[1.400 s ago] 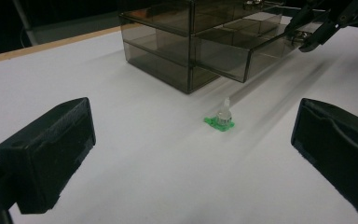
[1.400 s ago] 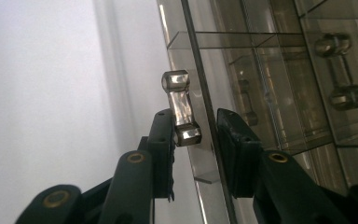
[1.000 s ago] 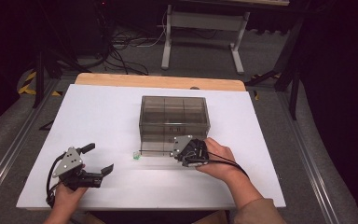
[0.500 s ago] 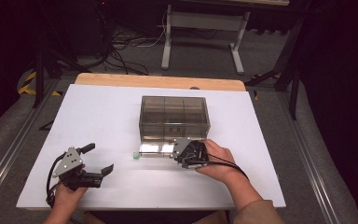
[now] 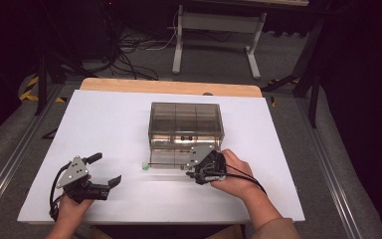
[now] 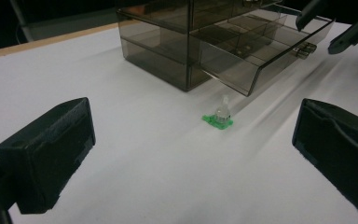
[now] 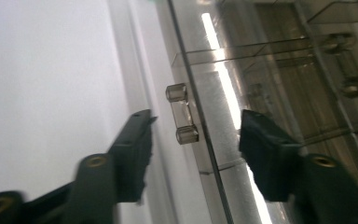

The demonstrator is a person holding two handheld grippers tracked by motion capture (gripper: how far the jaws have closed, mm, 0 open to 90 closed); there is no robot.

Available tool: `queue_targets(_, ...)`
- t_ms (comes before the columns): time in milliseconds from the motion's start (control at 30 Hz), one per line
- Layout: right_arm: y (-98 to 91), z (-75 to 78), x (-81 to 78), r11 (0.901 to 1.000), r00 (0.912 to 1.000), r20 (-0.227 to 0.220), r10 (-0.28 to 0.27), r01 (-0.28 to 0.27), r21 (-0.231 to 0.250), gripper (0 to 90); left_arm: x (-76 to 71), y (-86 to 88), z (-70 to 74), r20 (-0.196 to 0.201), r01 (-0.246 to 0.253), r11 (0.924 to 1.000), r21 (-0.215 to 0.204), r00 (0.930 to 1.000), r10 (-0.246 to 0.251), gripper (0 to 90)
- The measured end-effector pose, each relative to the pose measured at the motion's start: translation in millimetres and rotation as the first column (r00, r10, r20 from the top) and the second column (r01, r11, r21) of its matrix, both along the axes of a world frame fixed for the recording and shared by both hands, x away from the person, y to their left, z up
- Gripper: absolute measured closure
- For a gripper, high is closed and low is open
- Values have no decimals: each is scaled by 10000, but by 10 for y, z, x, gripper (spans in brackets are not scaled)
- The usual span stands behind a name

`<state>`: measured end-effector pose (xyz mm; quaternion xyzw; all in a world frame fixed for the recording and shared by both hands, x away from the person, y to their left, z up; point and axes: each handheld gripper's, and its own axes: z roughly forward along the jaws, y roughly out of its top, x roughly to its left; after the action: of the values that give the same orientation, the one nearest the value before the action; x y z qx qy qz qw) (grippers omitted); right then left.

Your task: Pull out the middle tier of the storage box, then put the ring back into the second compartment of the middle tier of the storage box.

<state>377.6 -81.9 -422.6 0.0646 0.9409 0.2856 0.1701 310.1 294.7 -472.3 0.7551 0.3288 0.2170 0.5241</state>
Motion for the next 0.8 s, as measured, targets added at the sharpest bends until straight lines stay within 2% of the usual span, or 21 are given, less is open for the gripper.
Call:
queue_targets(33,-44,22,-2,9994,9999,-103,11,-8,338,353,14,4,1,-87,122,9999,28,9999,-121,3)
queue_targets(67,-44,22,-2,9994,9999,-103,11,-8,338,353,14,4,1,-87,122,9999,28,9999,-121,3)
queue_targets(133,-124,63,-10,9941,9996,-232,-172,196,1067,290,42,-6,-5,-510,328,9995,-22,9982,-328,4)
queue_targets(167,-207,107,-12,9850,9989,-295,-356,401,1677,247,53,-11,4,-553,384,9992,65,9977,-379,4)
queue_targets(200,-241,122,-10,9809,9988,-286,-403,450,1890,238,53,-11,4,-553,384,9992,65,9977,-379,3)
queue_targets(233,-282,138,-16,9740,9981,-348,-512,576,2191,228,54,-20,10,-561,386,9993,-14,9977,-387,3)
queue_targets(267,-332,152,-17,9660,9973,-396,-622,702,2490,220,61,-36,32,-514,425,9991,89,9978,-420,3)
queue_targets(300,-368,159,-21,9600,9962,-458,-737,833,2674,211,61,-36,32,-514,425,9991,89,9978,-420,3)
queue_targets(333,-368,159,-21,9600,9962,-458,-737,833,2674,211,65,-42,40,-454,429,9989,199,9981,-419,3)
queue_targets(367,-435,164,-29,9489,9943,-465,-961,1057,2974,194,66,-48,45,-509,454,9988,164,9977,-445,3)
queue_targets(433,-495,166,-40,9388,9927,-451,-1120,1206,3227,184,77,-54,63,-461,468,9988,152,9979,-460,4)
queue_targets(467,-495,166,-40,9388,9927,-451,-1120,1206,3227,184,77,-54,63,-461,468,9988,152,9979,-460,9)
queue_targets(500,-568,166,-57,9233,9897,-446,-1359,1429,3566,156,95,-67,75,-450,397,9991,137,9982,-391,14)
queue_targets(533,-568,166,-57,9233,9897,-446,-1359,1429,3566,156,95,-67,75,-450,397,9991,137,9982,-391,15)
queue_targets(567,-591,166,-61,9178,9885,-421,-1449,1502,3676,138,101,-76,83,-473,427,9990,148,9980,-419,15)
queue_targets(600,-640,164,-72,9058,9857,-351,-1647,1652,3902,109,103,-79,88,-434,479,9986,222,9980,-469,16)
queue_targets(633,-712,154,-83,8881,9806,-324,-1932,1888,4191,79,97,-91,94,-455,505,9984,236,9977,-494,16)
queue_targets(667,-712,154,-83,8881,9806,-324,-1932,1888,4191,79,97,-91,94,-455,505,9984,236,9977,-494,17)
queue_targets(700,-782,141,-94,8715,9755,-397,-2162,2112,4427,57,95,-98,104,-453,529,9982,291,9976,-516,20)
queue_targets(767,-857,126,-111,8594,9702,-375,-2392,2296,4568,39,91,-106,119,-410,534,9978,389,9978,-518,28)
queue_targets(800,-857,126,-111,8594,9702,-375,-2392,2296,4568,39,88,-115,127,-466,559,9977,384,9974,-541,28)
